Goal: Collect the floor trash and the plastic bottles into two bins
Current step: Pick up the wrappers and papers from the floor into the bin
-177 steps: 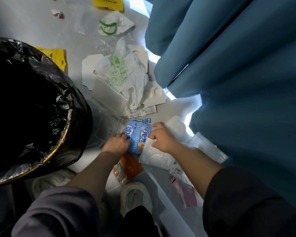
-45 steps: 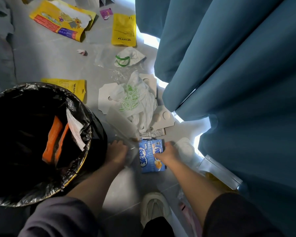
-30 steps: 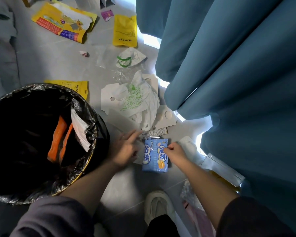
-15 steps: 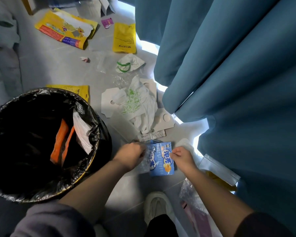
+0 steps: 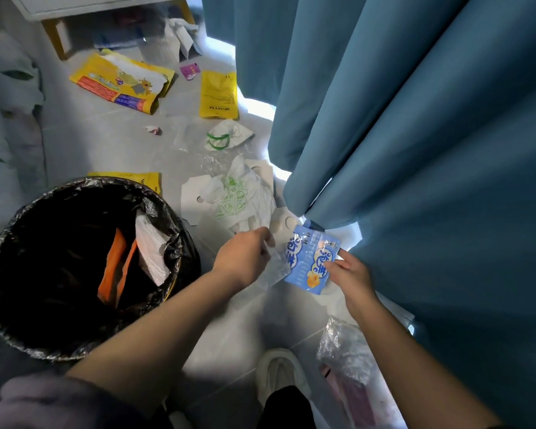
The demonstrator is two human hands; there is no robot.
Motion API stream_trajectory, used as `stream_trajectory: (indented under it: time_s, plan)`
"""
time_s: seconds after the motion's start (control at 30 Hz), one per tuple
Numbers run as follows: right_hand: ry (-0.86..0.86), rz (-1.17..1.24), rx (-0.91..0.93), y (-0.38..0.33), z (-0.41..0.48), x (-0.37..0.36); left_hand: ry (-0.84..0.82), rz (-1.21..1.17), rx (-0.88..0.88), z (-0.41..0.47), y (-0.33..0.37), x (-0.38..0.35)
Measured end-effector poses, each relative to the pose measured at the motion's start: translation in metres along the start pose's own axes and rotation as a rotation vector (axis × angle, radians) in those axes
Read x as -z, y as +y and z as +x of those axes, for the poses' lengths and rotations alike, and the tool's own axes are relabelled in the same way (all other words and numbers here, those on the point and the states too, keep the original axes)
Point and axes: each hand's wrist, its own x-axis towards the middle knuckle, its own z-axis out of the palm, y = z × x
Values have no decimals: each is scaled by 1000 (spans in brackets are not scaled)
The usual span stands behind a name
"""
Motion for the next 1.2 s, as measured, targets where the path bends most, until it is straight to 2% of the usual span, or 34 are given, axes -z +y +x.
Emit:
stream_trajectory:
  time_s: [0.27,0.43,0.57,0.73,0.9,1.07,1.2]
  plan:
    - [-173,191,112,-58,-43,6,37,-35,-172,-36,33,102]
    - [-255,263,156,-91,-74,-5,88,-64,-136,-79,30,155]
    - [-295,287,194,-109,-91,-25,200,-134,-90,-111,14,187]
    - [-342,251,253,-129,-110,-59,347,-177,21,-137,-17,213]
    - [-322,120,311,-136,-122,-99,391,-174,202,-151,-55,218]
    - [-377,-121,397,-135,-130,-139,345,-278,411,-149,-97,200]
    - [-336,-390,474,-126,-131,-172,343,-393,612,-133,-128,173]
